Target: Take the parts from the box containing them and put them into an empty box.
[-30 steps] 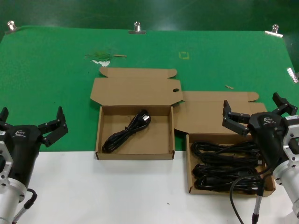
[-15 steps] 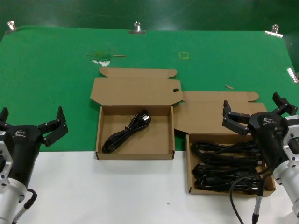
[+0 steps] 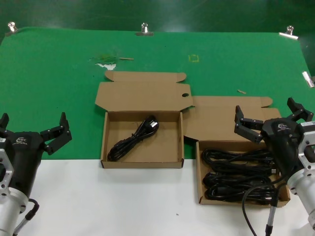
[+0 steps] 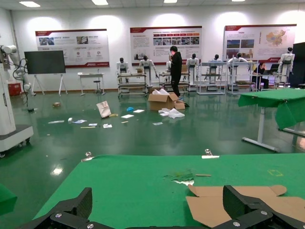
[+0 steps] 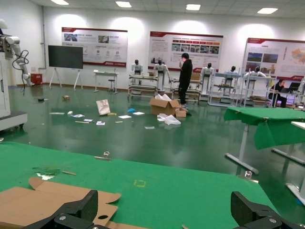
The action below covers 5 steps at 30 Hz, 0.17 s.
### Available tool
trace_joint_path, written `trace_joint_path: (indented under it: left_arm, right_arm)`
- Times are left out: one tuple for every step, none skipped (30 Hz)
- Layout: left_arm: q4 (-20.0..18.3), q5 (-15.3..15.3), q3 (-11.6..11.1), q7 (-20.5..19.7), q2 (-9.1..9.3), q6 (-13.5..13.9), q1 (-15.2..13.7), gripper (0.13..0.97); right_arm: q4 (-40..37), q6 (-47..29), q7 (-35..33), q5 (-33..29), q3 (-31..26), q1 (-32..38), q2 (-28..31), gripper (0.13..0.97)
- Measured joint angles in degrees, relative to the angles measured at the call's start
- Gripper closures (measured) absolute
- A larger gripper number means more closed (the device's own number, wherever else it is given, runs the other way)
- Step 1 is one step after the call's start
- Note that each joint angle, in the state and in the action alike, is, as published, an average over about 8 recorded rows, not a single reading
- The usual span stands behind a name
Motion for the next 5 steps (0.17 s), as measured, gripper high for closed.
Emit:
trace_joint_path:
  left_arm:
    - [0.00, 0.00, 0.00, 0.00, 0.00, 0.00, 0.00, 0.132]
    - [0.00, 0.00, 0.00, 0.00, 0.00, 0.00, 0.00, 0.132]
    - [0.00, 0.00, 0.00, 0.00, 0.00, 0.00, 0.00, 0.132]
    - [0.00, 0.00, 0.00, 0.00, 0.00, 0.00, 0.00, 0.132]
    - [0.00, 0.00, 0.00, 0.00, 0.00, 0.00, 0.00, 0.132]
  right_arm:
    - [0.00, 0.00, 0.00, 0.00, 0.00, 0.00, 0.00, 0.129]
    - [0.00, 0.00, 0.00, 0.00, 0.00, 0.00, 0.00, 0.129]
    - [0.00, 0.00, 0.00, 0.00, 0.00, 0.00, 0.00, 0.129]
    - [0.00, 0.00, 0.00, 0.00, 0.00, 0.00, 0.00, 0.129]
    - [0.00, 0.00, 0.00, 0.00, 0.00, 0.00, 0.00, 0.129]
